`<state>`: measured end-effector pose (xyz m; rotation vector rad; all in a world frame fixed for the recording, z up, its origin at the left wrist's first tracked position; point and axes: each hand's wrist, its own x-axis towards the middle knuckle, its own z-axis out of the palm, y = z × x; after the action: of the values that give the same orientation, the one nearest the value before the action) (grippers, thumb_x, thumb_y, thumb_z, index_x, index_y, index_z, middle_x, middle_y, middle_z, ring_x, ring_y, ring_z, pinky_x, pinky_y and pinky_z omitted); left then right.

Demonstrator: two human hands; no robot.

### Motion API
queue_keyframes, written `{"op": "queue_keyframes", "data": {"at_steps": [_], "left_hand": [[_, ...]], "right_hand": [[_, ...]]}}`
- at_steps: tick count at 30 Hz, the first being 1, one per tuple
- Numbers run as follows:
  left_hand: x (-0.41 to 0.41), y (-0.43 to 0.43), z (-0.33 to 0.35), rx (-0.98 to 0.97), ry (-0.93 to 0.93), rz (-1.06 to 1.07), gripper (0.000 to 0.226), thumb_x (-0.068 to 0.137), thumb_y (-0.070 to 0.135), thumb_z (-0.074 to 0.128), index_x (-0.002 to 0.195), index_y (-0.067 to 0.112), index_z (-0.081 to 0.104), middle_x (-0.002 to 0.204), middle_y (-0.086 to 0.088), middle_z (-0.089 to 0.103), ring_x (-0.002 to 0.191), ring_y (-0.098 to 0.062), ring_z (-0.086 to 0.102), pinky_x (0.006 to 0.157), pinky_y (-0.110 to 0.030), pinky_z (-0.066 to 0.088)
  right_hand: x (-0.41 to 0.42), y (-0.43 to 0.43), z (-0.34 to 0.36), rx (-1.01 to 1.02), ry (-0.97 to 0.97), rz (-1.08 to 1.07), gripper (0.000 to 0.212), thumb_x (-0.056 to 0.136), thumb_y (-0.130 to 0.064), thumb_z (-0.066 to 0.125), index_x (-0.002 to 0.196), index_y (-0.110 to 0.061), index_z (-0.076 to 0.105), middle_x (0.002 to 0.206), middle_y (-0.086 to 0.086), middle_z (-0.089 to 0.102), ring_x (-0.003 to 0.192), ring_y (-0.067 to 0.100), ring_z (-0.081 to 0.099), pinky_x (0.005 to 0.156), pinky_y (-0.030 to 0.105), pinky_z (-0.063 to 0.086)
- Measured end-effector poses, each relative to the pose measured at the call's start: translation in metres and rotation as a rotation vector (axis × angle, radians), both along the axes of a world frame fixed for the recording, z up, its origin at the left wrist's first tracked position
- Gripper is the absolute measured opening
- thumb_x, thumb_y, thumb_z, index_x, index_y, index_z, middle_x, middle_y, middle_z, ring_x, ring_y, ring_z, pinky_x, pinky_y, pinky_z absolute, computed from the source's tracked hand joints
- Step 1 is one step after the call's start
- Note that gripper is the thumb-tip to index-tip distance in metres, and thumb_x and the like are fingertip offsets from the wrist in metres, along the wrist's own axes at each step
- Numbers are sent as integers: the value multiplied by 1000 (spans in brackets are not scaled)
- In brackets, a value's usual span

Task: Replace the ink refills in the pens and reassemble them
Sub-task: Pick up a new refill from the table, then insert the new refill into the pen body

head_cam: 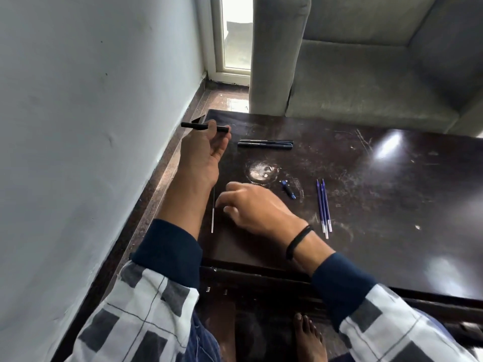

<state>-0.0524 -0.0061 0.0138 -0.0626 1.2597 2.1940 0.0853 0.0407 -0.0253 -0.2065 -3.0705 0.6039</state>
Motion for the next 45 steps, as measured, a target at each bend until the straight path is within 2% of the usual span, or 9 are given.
{"op": "queue_keyframes", "data": {"at_steps": [4, 9, 15, 24, 28, 32, 35, 40, 45], "left_hand": [[0, -2, 0, -4, -1, -5, 13, 100, 10, 57, 110, 3, 61, 113, -23, 71, 88, -23, 72, 75, -23, 59], [2, -2, 1, -11, 13, -27, 16, 100, 10, 57, 114, 2, 61, 104, -20, 72, 86, -22, 71, 78, -23, 58], [1, -4, 1, -23, 21, -27, 11, 100, 11, 58, 108, 5, 62, 101, -18, 73, 88, -22, 72, 79, -24, 58], [-10, -13, 3, -32, 86, -94, 10, 100, 15, 57, 104, 8, 63, 95, -13, 76, 88, -19, 73, 87, -27, 56], [-15, -19, 11, 11, 107, -169, 6, 100, 14, 57, 98, 11, 61, 91, -11, 75, 82, -19, 73, 79, -24, 56], [-9, -16, 13, 42, 110, -260, 4, 99, 10, 57, 99, 8, 61, 88, -13, 74, 82, -24, 74, 77, -26, 59], [-1, -10, 12, 9, 165, -366, 3, 100, 11, 57, 100, 11, 60, 90, -13, 74, 87, -28, 74, 81, -31, 60], [3, -6, 9, -1, 175, -397, 5, 100, 8, 57, 99, 8, 62, 93, -18, 73, 97, -35, 73, 84, -37, 61], [2, -6, 8, -35, 184, -384, 6, 100, 6, 56, 104, 5, 61, 90, -19, 72, 97, -37, 73, 87, -41, 61]], "right_hand": [[-2, -7, -16, 35, 35, 77, 32, 102, -19, 56, 127, -34, 69, 113, -3, 57, 105, 22, 60, 78, 40, 54], [-5, -8, -22, 139, 121, 154, 37, 95, -11, 61, 121, -34, 72, 111, -3, 58, 93, 22, 59, 71, 34, 51], [-6, -11, -21, 179, 175, 250, 13, 89, -11, 65, 91, -24, 68, 102, -2, 55, 80, 21, 55, 65, 43, 52], [1, -12, -17, 153, 228, 279, 18, 91, -17, 52, 101, -31, 57, 121, -11, 56, 104, 19, 46, 84, 35, 38], [-1, -9, 7, -70, 410, 88, 18, 94, -20, 46, 105, -24, 60, 103, -12, 67, 105, 16, 53, 96, 40, 38], [-2, 3, 18, -391, 602, -310, 10, 97, -13, 59, 102, -22, 62, 77, -7, 68, 74, 16, 63, 75, 43, 52], [-1, 15, 18, -562, 607, -547, 17, 99, -13, 60, 94, -29, 61, 70, -7, 67, 67, 10, 63, 72, 39, 54], [1, 23, 23, -741, 589, -638, 24, 101, -7, 58, 88, -27, 60, 76, 10, 71, 58, 8, 59, 58, 21, 51], [1, 24, 22, -745, 564, -671, 22, 101, -11, 59, 88, -28, 61, 74, 6, 72, 55, 7, 59, 56, 23, 50]]}}
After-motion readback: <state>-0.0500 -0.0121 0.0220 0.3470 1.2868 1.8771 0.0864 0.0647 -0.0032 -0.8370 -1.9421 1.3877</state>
